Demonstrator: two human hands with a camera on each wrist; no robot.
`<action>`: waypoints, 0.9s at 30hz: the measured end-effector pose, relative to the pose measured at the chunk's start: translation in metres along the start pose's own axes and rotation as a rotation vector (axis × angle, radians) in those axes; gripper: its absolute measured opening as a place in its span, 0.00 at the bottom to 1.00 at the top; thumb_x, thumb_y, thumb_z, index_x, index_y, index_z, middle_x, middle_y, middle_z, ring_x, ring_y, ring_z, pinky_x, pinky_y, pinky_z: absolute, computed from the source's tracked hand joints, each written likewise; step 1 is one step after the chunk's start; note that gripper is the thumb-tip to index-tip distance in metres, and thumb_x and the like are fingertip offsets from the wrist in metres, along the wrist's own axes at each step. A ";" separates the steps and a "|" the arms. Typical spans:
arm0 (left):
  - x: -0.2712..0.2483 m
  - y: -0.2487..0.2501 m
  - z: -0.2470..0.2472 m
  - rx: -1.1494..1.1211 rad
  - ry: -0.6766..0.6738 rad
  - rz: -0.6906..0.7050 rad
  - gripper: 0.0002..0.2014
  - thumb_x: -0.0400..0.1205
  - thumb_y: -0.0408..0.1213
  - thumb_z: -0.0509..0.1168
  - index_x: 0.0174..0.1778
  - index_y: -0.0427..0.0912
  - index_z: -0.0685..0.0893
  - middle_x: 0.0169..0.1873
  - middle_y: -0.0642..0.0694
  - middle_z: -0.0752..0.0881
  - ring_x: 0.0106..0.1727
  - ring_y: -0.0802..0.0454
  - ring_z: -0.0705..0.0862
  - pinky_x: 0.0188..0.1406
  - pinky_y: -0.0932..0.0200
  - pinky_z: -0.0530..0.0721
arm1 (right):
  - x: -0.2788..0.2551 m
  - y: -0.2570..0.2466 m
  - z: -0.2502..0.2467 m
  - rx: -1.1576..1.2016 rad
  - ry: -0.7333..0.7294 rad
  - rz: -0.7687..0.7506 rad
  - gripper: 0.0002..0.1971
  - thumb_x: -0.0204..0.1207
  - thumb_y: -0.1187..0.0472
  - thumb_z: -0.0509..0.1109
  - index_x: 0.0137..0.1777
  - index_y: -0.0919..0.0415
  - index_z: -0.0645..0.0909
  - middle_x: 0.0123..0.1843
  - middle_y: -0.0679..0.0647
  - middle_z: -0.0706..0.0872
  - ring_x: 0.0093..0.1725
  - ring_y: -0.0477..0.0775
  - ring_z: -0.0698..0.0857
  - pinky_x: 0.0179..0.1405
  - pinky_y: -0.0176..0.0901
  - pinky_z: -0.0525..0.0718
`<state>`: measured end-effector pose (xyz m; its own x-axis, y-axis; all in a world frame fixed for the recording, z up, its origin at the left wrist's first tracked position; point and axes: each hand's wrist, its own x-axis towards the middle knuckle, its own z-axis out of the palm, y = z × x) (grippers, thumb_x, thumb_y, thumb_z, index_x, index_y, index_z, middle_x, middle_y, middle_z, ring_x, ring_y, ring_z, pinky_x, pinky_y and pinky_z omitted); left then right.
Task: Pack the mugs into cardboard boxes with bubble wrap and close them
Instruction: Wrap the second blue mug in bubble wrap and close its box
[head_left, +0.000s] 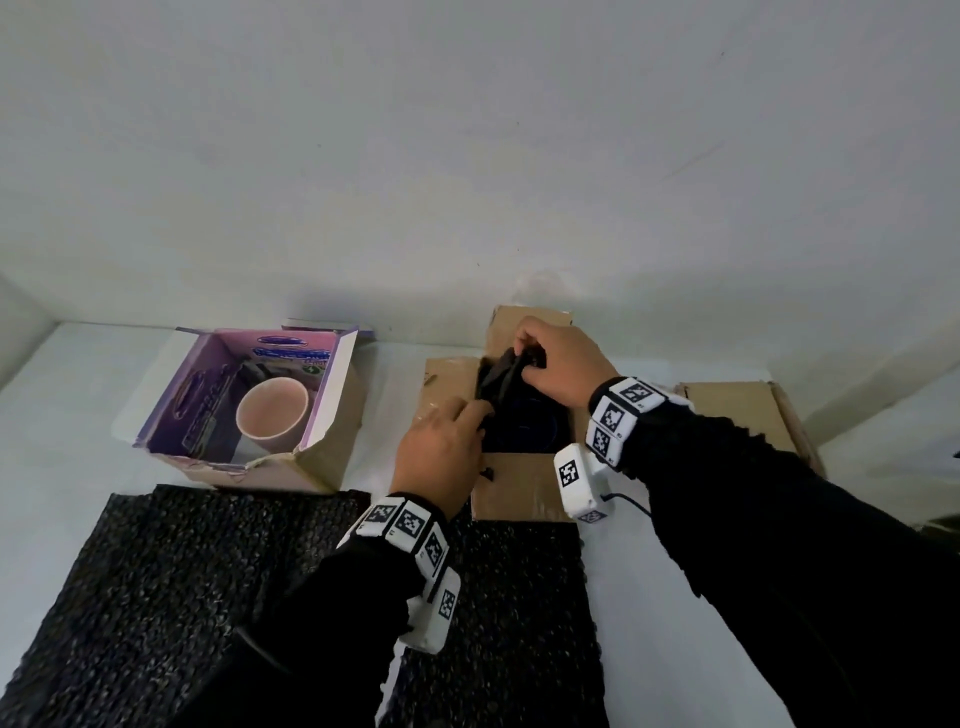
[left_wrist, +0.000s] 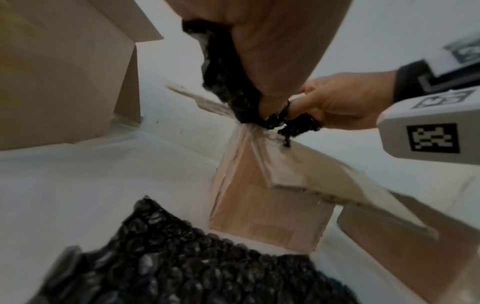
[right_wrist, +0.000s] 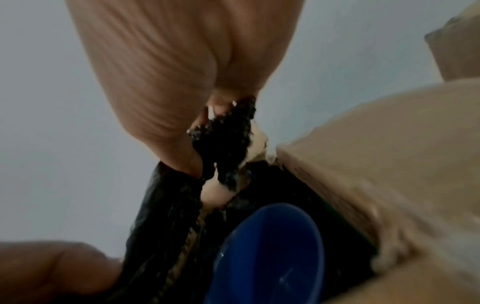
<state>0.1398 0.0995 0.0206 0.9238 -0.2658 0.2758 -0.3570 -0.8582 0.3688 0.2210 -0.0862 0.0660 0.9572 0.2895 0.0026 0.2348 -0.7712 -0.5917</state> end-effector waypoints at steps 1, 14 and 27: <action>-0.001 -0.002 0.003 0.081 -0.002 0.058 0.12 0.72 0.31 0.71 0.51 0.45 0.86 0.40 0.47 0.84 0.37 0.41 0.81 0.31 0.50 0.81 | 0.001 0.000 0.005 -0.044 0.040 -0.047 0.10 0.68 0.65 0.70 0.47 0.51 0.79 0.41 0.51 0.87 0.40 0.56 0.83 0.42 0.47 0.81; -0.007 0.007 0.003 0.373 -0.143 0.140 0.14 0.75 0.48 0.57 0.38 0.45 0.84 0.44 0.48 0.85 0.55 0.44 0.76 0.58 0.43 0.69 | 0.013 0.004 0.041 -0.493 -0.222 -0.339 0.20 0.77 0.62 0.62 0.66 0.45 0.82 0.68 0.40 0.82 0.64 0.53 0.71 0.60 0.50 0.65; 0.000 -0.009 -0.001 0.218 -0.080 0.021 0.21 0.67 0.37 0.75 0.57 0.46 0.85 0.53 0.43 0.79 0.51 0.41 0.76 0.45 0.49 0.78 | 0.016 0.004 0.050 -0.277 -0.210 -0.030 0.07 0.80 0.61 0.64 0.57 0.58 0.78 0.57 0.56 0.74 0.57 0.60 0.77 0.53 0.49 0.75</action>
<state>0.1426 0.1083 0.0181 0.9276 -0.3108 0.2071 -0.3456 -0.9245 0.1607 0.2286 -0.0567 0.0229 0.9002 0.4024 -0.1665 0.3267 -0.8768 -0.3529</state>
